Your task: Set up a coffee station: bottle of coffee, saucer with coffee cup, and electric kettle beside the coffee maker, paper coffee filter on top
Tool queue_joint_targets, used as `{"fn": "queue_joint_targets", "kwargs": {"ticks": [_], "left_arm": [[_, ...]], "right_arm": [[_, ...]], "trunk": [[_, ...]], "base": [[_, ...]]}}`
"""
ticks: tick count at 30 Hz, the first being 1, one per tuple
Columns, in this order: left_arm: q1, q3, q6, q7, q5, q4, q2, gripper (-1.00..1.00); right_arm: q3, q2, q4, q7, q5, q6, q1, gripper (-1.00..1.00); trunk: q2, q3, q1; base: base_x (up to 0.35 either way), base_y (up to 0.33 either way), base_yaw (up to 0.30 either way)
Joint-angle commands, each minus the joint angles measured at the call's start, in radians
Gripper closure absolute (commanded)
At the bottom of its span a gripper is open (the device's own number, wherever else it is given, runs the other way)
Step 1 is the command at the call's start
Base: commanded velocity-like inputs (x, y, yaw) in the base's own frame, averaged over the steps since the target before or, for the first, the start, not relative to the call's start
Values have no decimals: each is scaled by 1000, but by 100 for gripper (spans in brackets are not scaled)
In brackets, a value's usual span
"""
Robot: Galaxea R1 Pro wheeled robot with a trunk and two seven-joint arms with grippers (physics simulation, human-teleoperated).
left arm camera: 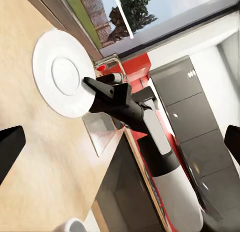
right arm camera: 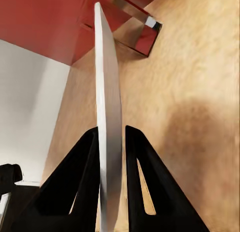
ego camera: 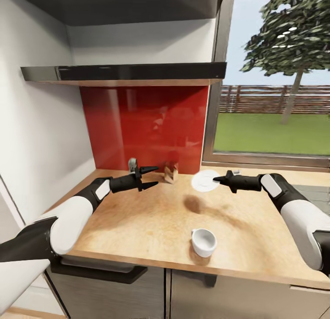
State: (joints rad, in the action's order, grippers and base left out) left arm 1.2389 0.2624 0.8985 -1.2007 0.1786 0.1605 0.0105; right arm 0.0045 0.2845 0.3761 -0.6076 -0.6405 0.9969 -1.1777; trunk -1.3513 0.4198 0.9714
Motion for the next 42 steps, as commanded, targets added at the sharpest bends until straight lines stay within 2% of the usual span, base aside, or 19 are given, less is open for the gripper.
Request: {"fn": "queue_joint_targets", "kwargs": {"ticks": [1,13,23,30,34,42], "left_arm": [[1,1,8,-1,1,5,1,-100],[1,4,8,-3,1,26,12,-100],[1,1,10,-6,1,31,14,-100],[1,4,10,-78,1,46,18,-100],[1,5,10,-91,1,47,21,-100],[1,4,10,-97,1,49,23,-100]], "right_arm": [[0,2,1,-7,3,3,-1,100],[6,15,68,-11,4,5,0,100],[7,53,79,-12,6,5,0,100],[8,81,80,-43,9,5,0,100],[9,85,80,-72,10,5,0,100],[9,97,81,-86,11,5,0,100]], "trunk": [[-1,1,0],[-1,0,0],[-1,0,0],[-1,-2,0],[-1,-5,0],[-1,-9,0]], "base": [[-60,0,-143],[-13,0,-45],[-1,-1,-2],[-90,-143,-149],[-54,-75,-241],[-155,-91,-221]]}}
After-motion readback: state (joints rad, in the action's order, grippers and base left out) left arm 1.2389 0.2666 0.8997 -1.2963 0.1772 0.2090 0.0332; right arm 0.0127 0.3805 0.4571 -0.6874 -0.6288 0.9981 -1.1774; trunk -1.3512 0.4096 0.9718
